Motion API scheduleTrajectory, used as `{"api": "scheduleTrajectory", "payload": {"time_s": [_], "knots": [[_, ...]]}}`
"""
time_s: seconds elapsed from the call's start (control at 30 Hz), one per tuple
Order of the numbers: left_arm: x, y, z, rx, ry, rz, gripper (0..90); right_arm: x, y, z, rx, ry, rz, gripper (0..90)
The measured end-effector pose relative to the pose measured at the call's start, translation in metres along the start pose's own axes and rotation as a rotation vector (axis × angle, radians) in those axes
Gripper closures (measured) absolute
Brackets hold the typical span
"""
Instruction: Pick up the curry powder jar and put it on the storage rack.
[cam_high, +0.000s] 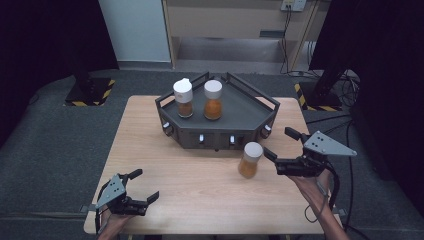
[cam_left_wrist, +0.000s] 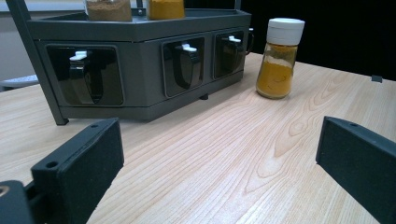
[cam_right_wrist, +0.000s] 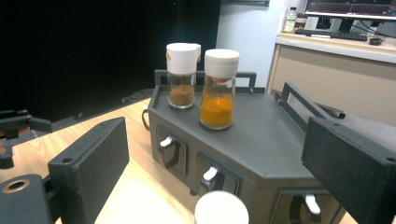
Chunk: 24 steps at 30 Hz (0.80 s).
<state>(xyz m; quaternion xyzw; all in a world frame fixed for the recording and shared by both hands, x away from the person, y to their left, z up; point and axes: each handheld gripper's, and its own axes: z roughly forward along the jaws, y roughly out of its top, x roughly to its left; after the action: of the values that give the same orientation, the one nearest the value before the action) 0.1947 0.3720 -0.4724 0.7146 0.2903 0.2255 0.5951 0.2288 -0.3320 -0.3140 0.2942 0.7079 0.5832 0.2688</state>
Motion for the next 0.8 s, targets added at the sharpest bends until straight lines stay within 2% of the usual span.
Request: {"api": "scheduleTrajectory", "payload": {"time_s": [0.23,0.5,0.8], "knots": [[0.0,0.0,-0.001,-0.003,0.002,-0.001,0.0,0.002,-0.021,-0.014,0.002,-0.011,0.011,7.3],[0.0,0.0,-0.001,-0.002,0.003,0.0,0.0,0.002,-0.048,-0.029,0.013,-0.035,0.05,7.3],[-0.001,0.0,-0.001,0.0,0.005,-0.001,0.0,0.003,-0.076,-0.035,0.032,-0.053,0.083,7.4]]}}
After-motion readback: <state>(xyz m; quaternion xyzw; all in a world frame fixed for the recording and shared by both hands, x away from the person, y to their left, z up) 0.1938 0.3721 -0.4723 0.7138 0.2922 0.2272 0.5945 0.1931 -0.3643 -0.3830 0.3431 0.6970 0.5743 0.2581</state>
